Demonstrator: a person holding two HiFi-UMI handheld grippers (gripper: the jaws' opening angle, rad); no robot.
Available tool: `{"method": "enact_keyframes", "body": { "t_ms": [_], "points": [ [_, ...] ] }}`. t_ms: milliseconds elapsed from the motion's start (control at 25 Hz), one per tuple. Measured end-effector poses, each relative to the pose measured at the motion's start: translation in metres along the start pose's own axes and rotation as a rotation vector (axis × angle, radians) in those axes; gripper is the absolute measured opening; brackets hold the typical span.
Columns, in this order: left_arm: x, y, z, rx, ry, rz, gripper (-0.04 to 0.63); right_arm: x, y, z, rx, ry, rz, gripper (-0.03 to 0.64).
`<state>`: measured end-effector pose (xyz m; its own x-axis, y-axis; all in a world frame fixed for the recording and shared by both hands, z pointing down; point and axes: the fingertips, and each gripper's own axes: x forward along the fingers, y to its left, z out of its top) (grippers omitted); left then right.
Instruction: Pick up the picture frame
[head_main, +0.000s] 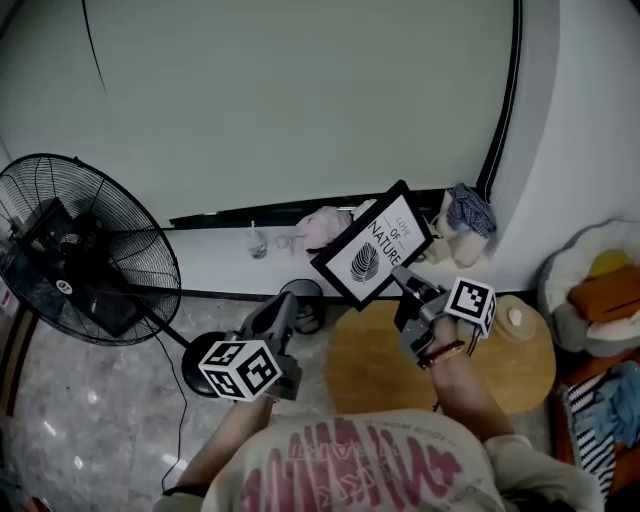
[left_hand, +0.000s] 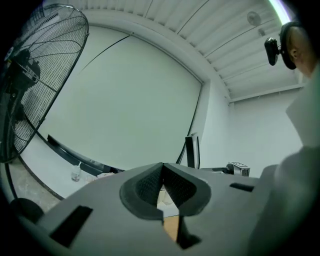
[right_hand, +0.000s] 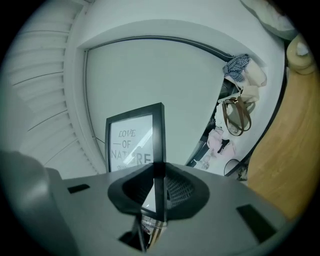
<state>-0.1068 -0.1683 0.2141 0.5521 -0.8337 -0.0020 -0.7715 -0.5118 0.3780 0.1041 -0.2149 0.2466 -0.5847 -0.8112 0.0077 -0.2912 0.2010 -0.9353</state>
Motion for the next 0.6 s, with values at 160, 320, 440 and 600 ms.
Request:
{"method": "enact_keyframes", "body": {
  "t_ms": [160,320,440,600],
  "points": [
    [-0.006,-0.003,0.012,-0.006,0.013,-0.014,0.003,-0.006,0.021,-0.003,-0.015,-0.026,0.011,0.078],
    [-0.009,-0.002,0.006,-0.018,0.028,-0.028,0.003,-0.013,0.018,-0.012,-0.011,-0.045,0.011,0.078],
    [-0.035,-0.005,0.000,-0.017,0.020,-0.065,0.003,-0.032,0.025,-0.039,-0.023,-0.076,0.017,0.078],
    [-0.058,-0.009,0.008,-0.024,0.028,-0.101,0.003,-0.045,0.044,-0.063,-0.026,-0.102,0.013,0.078]
  ]
}}
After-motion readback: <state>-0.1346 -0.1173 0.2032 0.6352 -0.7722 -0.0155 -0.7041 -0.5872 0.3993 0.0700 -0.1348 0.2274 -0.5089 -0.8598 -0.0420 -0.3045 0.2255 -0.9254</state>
